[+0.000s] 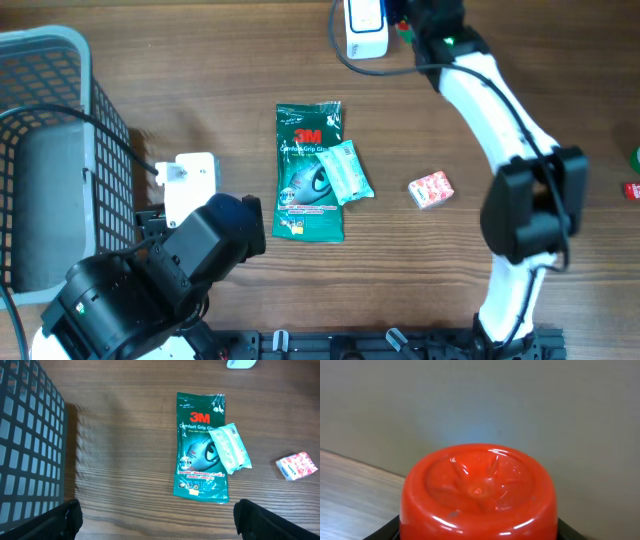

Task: Scan the item barcode
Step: 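Hold the sauce bottle under the scanner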

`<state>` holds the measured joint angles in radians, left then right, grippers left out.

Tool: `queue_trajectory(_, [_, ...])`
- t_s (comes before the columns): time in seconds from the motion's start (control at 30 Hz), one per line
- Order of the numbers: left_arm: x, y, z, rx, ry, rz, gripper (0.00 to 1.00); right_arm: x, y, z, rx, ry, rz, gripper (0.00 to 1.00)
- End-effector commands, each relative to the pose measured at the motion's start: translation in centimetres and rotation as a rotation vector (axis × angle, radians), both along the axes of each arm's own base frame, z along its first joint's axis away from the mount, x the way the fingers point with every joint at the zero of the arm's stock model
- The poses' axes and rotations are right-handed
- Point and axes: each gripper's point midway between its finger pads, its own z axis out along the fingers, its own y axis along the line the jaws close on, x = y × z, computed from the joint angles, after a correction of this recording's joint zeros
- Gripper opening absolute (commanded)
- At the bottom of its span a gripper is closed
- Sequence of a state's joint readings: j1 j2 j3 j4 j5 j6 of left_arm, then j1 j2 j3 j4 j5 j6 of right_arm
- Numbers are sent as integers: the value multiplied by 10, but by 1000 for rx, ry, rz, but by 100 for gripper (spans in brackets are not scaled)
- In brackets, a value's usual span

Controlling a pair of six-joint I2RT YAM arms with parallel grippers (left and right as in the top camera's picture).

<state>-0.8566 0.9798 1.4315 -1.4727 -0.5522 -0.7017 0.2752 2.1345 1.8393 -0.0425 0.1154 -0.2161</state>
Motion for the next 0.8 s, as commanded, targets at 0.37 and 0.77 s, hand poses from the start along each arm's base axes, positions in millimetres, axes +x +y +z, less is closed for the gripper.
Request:
queue_trajectory(0.37, [0,1,2,-13,-6,13,100,33,34,-39,-334,-79,-87,34])
queue_trajectory(0.77, [0,1,2,-13,-6,13,100,-6,-113,-14,-509,144,-630,34])
